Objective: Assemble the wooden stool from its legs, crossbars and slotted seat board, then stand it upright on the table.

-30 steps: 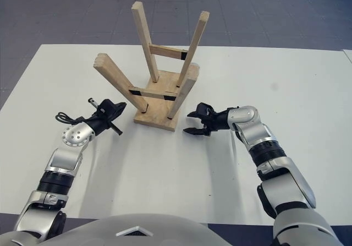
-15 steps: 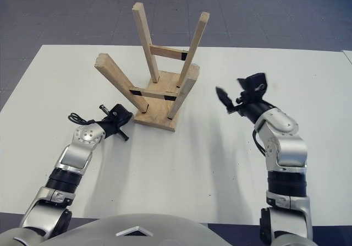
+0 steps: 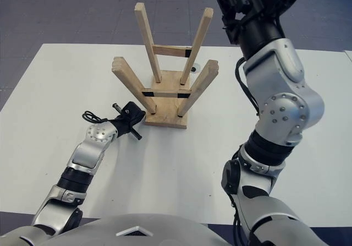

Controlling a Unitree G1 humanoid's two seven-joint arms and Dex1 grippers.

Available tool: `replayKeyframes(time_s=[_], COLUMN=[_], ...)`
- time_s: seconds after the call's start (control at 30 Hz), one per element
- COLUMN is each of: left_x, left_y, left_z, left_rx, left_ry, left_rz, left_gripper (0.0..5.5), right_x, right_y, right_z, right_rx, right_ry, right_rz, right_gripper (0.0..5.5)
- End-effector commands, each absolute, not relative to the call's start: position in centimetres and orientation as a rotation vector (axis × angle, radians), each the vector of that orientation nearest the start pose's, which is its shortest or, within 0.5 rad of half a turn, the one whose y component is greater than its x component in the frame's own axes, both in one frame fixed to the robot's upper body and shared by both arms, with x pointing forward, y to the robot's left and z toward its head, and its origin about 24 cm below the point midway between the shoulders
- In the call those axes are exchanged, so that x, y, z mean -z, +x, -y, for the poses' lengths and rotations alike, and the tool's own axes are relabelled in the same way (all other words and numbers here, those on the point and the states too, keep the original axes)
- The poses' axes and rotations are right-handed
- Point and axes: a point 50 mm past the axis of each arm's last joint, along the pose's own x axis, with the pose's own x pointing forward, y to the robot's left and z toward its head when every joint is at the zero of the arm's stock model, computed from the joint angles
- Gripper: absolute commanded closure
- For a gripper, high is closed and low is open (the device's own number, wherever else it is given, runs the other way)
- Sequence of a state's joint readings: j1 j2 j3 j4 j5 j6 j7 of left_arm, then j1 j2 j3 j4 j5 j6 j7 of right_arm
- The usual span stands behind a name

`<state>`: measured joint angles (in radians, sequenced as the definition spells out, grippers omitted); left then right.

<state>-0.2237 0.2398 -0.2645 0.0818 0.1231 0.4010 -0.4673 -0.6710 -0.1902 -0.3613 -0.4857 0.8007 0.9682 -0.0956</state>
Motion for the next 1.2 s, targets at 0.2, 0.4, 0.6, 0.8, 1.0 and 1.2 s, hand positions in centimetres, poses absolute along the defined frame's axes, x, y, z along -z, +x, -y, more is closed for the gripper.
replayKeyframes(time_s=[0.2, 0.4, 0.6, 0.8, 1.0, 1.2], left_x=[-3.1, -3.0, -3.2, -2.9, -2.2, -2.0], left_y=[27.6, 27.3, 26.8, 26.4, 26.8, 26.7], left_z=[-11.2, -12.2, -12.9, -13.3, -14.2, -14.1], left_rx=[0.655, 0.621, 0.593, 0.573, 0.554, 0.551], left_ry=[0.384, 0.381, 0.37, 0.362, 0.374, 0.361], left_rz=[-0.354, -0.36, -0.354, -0.367, -0.397, -0.403], left_gripper=[5.4, 5.4, 5.4, 5.4, 5.4, 5.4], right_x=[-24.1, -26.3, -35.8, -21.9, -13.0, -24.4], right_y=[27.6, 27.5, 25.8, 28.3, 26.5, 27.9], right_z=[14.3, 13.7, 14.8, 12.9, 11.0, 11.9], right_rx=[-0.442, -0.496, -0.524, -0.598, -0.671, -0.689], right_ry=[0.275, 0.3, 0.267, 0.333, 0.429, 0.427], right_rz=[0.12, 0.249, 0.678, 0.1, -0.203, 0.214], right_gripper=[2.47, 2.47, 2.47, 2.47, 2.47, 2.47])
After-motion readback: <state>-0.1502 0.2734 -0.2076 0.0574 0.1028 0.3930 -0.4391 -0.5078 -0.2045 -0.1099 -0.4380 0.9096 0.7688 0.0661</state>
